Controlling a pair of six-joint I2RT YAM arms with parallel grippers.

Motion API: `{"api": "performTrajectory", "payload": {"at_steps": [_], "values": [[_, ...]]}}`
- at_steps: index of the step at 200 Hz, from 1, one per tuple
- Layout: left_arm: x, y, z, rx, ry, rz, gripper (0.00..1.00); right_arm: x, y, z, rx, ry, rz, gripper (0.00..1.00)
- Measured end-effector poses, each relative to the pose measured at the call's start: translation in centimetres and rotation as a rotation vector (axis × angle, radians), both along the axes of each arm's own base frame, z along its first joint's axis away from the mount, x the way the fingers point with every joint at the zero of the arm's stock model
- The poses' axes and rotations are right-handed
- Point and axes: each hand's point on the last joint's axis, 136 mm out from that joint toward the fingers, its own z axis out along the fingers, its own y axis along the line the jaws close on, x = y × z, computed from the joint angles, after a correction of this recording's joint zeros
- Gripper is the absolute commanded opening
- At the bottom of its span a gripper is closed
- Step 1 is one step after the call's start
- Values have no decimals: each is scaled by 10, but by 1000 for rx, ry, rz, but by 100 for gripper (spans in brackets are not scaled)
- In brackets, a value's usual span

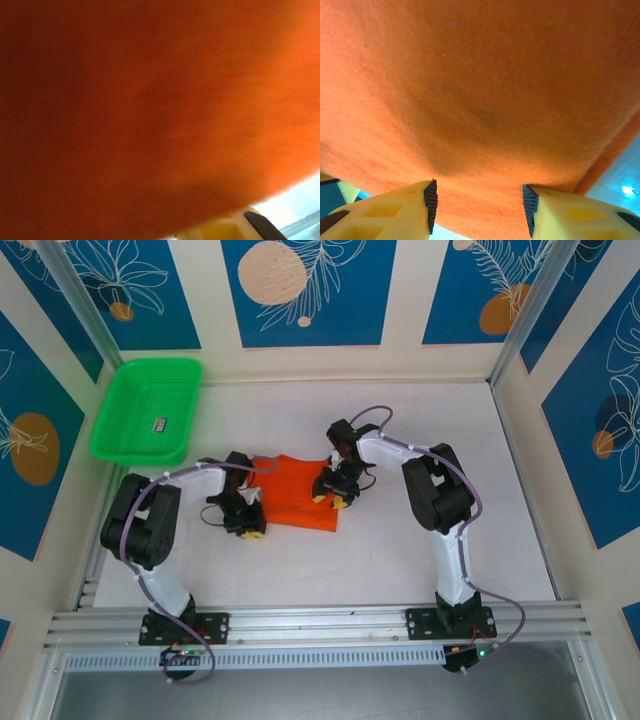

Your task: Fold and stack the t-shirts

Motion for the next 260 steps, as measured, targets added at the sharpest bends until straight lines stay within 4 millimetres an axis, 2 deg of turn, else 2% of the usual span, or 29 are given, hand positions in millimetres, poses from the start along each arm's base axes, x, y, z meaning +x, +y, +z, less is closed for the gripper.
{"api": "performTrajectory", "payload": {"at_steps": [15, 54, 83, 109, 139, 164, 186, 209, 224, 248, 260], "values": [[3, 5, 2, 7, -12, 22, 23, 0, -1, 0, -2, 4, -7, 53], [13, 20, 8, 32, -45, 82, 28, -1, 1, 5, 36, -29, -17, 65], [26, 20, 35, 2, -161, 98, 33, -3, -15, 14, 63, -70, -58, 67], [37, 18, 64, -35, -275, 105, 33, 6, -34, 21, 82, -106, -123, 66], [48, 18, 74, -32, -313, 155, 44, 20, -48, 18, 55, -134, -159, 64], [56, 22, 76, -10, -324, 241, 49, 29, -41, 8, 31, -149, -132, 57], [62, 27, 79, 20, -345, 292, 51, 38, -30, -2, 8, -158, -105, 46], [65, 30, 84, 39, -361, 334, 51, 49, -26, -5, -21, -166, -95, 20], [66, 32, 83, 51, -362, 347, 50, 60, -22, -8, -29, -184, -83, 11], [66, 37, 84, 86, -364, 362, 50, 81, -27, -4, -82, -242, -94, 2], [67, 41, 87, 113, -368, 372, 50, 90, -40, -3, -126, -268, -104, 0]]}}
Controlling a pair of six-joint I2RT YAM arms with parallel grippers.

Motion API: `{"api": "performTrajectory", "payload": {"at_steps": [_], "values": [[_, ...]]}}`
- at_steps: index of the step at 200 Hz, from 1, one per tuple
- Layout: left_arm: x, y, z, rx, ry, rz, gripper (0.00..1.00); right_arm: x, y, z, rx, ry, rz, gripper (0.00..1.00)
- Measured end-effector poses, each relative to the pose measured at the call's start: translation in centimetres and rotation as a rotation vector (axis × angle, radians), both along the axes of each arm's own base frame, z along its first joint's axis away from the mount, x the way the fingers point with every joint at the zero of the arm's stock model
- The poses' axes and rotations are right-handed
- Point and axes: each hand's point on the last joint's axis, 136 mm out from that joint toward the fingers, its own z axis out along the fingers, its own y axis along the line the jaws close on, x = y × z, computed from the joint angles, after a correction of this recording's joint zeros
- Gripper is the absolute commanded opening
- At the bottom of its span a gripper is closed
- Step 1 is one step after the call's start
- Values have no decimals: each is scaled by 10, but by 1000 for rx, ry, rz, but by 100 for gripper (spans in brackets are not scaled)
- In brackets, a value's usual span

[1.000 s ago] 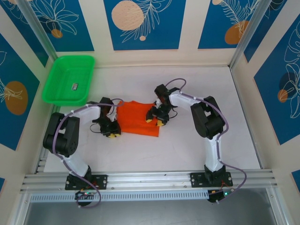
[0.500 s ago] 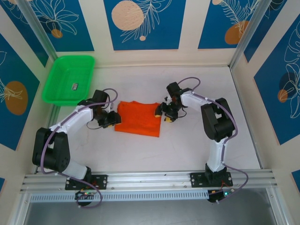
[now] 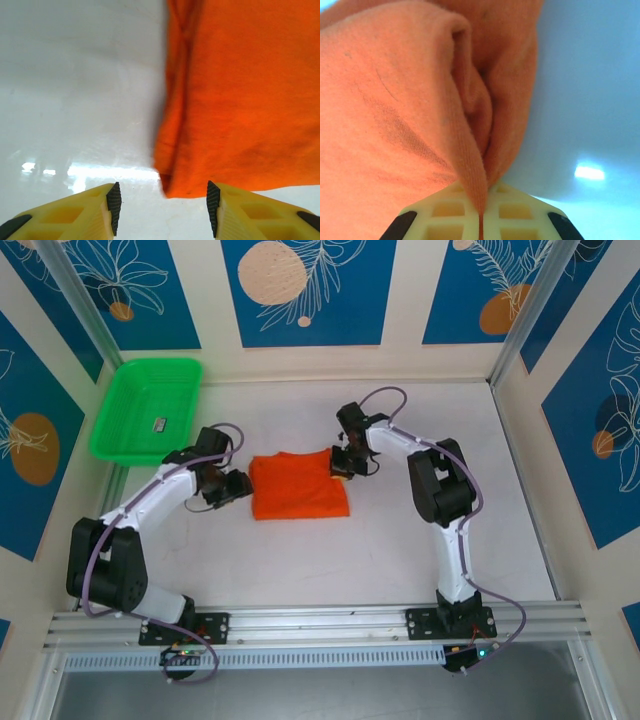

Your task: Fold and stack the t-shirts

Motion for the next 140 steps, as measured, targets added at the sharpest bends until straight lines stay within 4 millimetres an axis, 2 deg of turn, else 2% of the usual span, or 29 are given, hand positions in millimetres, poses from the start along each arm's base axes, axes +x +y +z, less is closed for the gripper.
{"api": "performTrajectory", "payload": {"at_steps": [14, 30, 54, 91, 115, 140], "values": [[1, 5, 4, 29, 1, 19, 54, 16, -25, 2, -55, -28, -35, 0], [1, 12, 8, 62, 7, 45, 56, 40, -63, 5, -113, -59, -97, 0], [0, 18, 14, 98, 14, 56, 56, 76, -140, 12, -198, -110, -209, 0], [2, 23, 23, 134, 23, 64, 58, 112, -246, 28, -345, -187, -301, 0], [0, 27, 28, 160, 37, 69, 59, 128, -295, 38, -406, -226, -331, 0], [2, 30, 32, 181, 51, 72, 59, 141, -334, 39, -457, -253, -332, 0]]}}
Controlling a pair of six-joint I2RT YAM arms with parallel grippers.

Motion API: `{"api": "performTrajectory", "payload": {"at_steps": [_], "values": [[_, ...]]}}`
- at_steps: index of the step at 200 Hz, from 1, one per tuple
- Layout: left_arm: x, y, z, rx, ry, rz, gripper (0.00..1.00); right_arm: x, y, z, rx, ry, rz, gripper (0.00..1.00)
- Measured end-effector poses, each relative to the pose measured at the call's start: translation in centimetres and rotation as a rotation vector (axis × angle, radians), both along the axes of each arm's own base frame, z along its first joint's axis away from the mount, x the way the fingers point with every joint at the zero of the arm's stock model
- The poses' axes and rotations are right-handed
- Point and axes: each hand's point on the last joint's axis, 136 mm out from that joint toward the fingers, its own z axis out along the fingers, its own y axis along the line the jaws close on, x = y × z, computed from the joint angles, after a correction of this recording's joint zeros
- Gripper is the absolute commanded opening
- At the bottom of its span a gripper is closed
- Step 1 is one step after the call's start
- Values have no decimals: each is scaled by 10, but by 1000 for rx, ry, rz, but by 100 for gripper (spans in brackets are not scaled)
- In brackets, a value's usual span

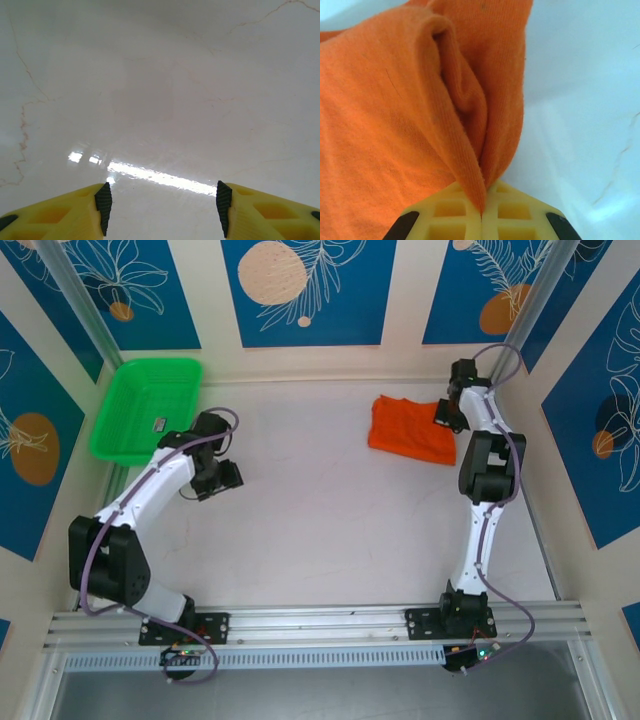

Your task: Fold and stack the t-shirts

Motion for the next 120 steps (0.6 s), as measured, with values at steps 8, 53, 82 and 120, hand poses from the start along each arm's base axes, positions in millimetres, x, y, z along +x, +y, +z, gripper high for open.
{"api": "performTrajectory", "payload": {"at_steps": [8, 53, 82, 120], "values": [[2, 0, 1, 4, 4, 1, 59, 5, -11, -1, -15, -4, 0, 0], [5, -1, 6, 19, 48, 1, 60, 42, -61, -8, -84, -62, 11, 0], [14, -3, 13, 23, 58, -4, 60, 48, -80, -15, -111, -65, 32, 0], [21, -5, 20, 26, 68, -5, 61, 55, -104, -7, -124, -108, 29, 0]]}}
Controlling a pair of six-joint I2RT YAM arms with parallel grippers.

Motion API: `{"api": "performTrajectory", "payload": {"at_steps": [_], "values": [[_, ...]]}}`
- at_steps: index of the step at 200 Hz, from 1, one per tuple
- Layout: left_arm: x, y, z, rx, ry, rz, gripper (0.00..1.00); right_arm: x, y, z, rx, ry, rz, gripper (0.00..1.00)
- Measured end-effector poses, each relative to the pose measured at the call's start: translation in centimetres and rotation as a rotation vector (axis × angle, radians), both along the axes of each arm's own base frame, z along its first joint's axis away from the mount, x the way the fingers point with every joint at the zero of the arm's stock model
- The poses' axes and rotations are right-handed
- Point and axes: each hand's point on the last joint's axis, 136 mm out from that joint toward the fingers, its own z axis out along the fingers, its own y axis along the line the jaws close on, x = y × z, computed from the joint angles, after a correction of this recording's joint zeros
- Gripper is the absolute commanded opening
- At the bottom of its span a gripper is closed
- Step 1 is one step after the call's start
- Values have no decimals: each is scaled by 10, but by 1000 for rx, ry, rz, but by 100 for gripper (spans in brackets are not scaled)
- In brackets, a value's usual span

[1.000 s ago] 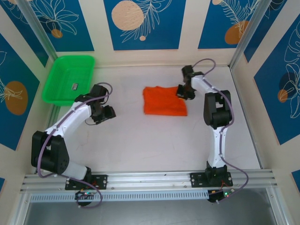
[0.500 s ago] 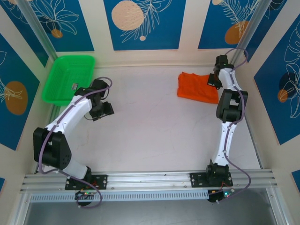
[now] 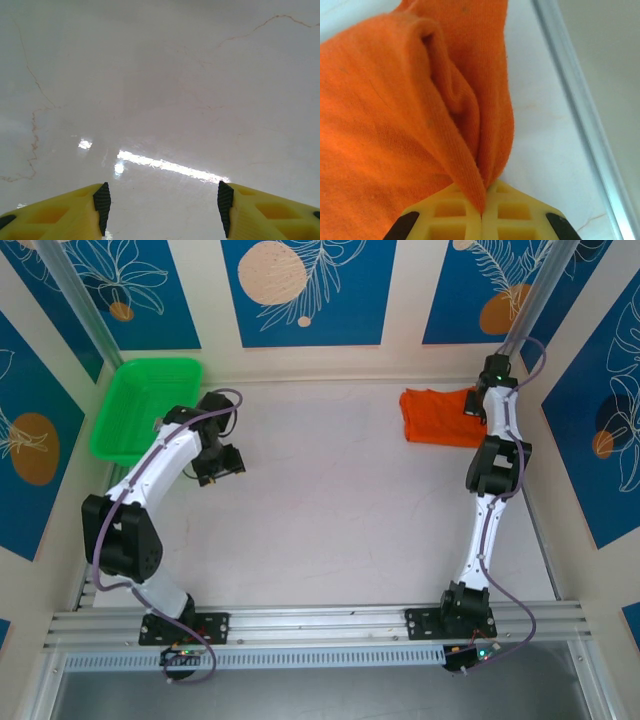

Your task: Fold and stack the t-shirts

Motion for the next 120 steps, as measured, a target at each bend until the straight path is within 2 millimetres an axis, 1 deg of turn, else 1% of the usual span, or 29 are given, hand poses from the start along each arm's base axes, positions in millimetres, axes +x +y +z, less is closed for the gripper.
{"api": "performTrajectory", "payload": {"at_steps": [18, 44, 62, 88, 98, 120], "values": [[1, 0, 1, 2, 10, 0, 61, 3, -14, 5, -13, -30, -2, 0], [2, -1, 0, 8, 31, 0, 61, 5, -28, 8, -26, -57, -12, 0], [3, -1, 1, 10, 35, 0, 61, 8, -33, 9, -28, -73, -17, 2], [4, -1, 4, 9, 32, -1, 62, 13, -33, 8, -25, -94, -10, 10], [5, -1, 5, 9, 32, -1, 63, 15, -32, 8, -26, -100, -4, 16], [4, -2, 7, 6, 34, -3, 66, 21, -29, 11, -29, -121, 2, 42]]}}
